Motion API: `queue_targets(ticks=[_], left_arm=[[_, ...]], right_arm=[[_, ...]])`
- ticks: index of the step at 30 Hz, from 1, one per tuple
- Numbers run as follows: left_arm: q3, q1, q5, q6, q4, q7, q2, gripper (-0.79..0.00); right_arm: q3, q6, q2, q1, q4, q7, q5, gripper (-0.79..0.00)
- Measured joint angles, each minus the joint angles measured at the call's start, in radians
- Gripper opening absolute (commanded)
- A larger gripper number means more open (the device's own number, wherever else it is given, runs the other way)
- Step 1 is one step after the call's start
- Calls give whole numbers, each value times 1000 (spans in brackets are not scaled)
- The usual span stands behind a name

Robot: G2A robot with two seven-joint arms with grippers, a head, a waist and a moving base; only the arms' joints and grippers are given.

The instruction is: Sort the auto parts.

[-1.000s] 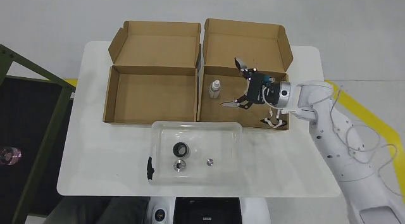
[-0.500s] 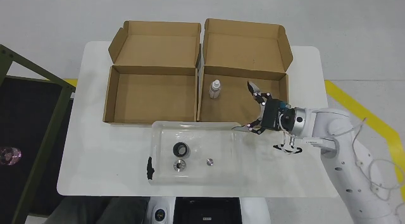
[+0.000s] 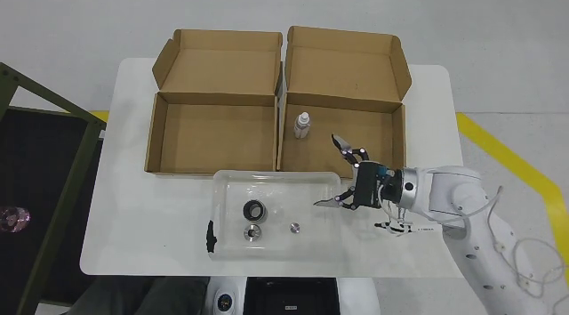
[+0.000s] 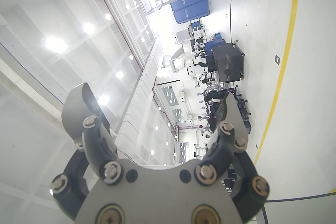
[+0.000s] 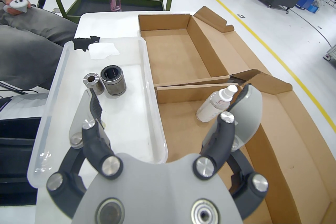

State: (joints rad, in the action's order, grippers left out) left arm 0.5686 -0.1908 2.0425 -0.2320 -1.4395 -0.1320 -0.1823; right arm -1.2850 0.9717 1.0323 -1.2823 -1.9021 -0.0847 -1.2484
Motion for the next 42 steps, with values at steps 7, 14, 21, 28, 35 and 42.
queue_targets(ticks=[7,14,21,28,35,42], left_arm=[[0,0,0,0,0,0,0,0],[0,0,0,0,0,0,0,0],[0,0,0,0,0,0,0,0],[0,0,0,0,0,0,0,0],[0,0,0,0,0,0,0,0],[0,0,0,0,0,0,0,0]], right_arm=[[-1,-1,0,0,0,0,0,0],[-1,-1,0,0,0,0,0,0],[-1,-1,0,0,0,0,0,0],[14,18,-2,-1,-22,-26,-10,0],[20,41,-20,-12,-109,-149,59,0],[61,41,-49,-25,-182,-321,152,0]])
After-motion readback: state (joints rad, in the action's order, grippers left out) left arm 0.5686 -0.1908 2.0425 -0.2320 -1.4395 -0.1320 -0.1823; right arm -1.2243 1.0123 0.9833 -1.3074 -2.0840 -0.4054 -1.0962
